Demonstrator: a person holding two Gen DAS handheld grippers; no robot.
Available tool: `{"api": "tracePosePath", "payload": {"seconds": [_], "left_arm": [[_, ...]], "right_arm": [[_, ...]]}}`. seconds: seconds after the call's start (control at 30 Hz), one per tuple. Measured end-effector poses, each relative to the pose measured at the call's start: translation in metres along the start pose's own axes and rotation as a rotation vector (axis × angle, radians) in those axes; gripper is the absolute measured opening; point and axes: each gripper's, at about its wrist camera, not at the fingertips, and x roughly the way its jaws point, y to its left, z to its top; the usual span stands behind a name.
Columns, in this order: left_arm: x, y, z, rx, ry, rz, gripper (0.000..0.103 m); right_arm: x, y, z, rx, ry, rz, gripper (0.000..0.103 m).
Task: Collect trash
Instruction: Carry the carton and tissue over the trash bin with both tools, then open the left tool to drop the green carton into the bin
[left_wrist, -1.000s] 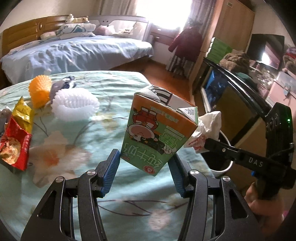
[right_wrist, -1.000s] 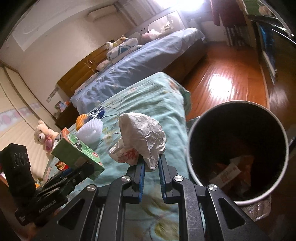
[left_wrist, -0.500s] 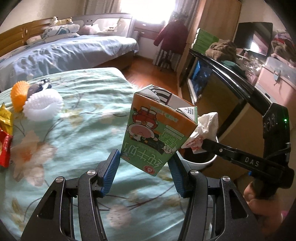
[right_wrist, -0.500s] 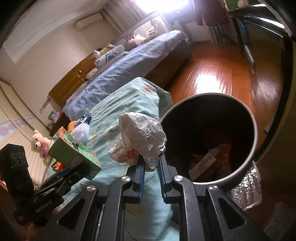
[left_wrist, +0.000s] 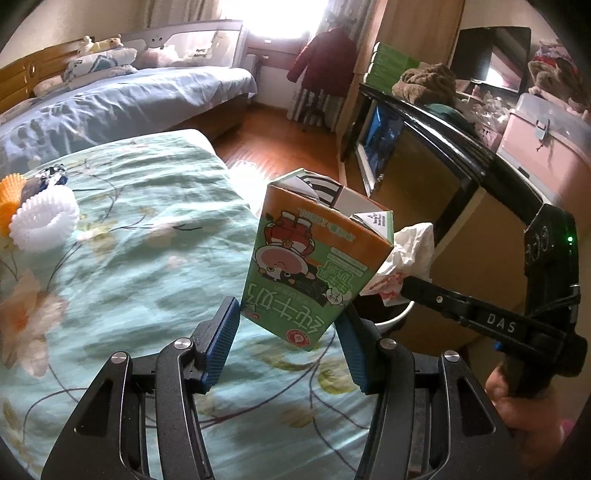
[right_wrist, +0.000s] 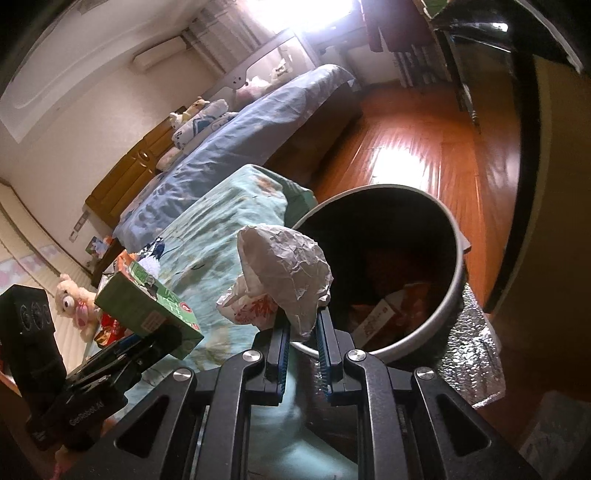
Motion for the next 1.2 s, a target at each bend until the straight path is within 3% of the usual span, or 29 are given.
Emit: {"api": "tracePosePath", "payload": {"seconds": [0.93,0.97,1.0,1.03,1.2], "left_arm": [[0.035,-0.042,0.015,0.078,0.051,-0.034,0.051],[0.036,-0.042,0.016,0.081,0.052,-0.036,0.048],[0.039,-0.044,0.018,0.085,0.062,-0.040,0.029],[0.042,-0.045,0.019,0.086,0.076,-0.045,0.024],[0.054,-0.050,0.023,0.084,0.087,-0.044,0.024]], "right_arm": [[-0.010,-0.036,0.015,0.048,-0.024,-0.054,0.014],[-0.009,-0.037,0.015,0.050,-0.023,-0.055,0.014],[-0.009,-0.038,0.016,0.051,-0.023,-0.056,0.014],[-0.008,-0.040,0.017,0.052,-0.024,-0.059,0.014],[-0.004,-0.043,0.021,0.053,-0.019,-0.069,0.014]]}}
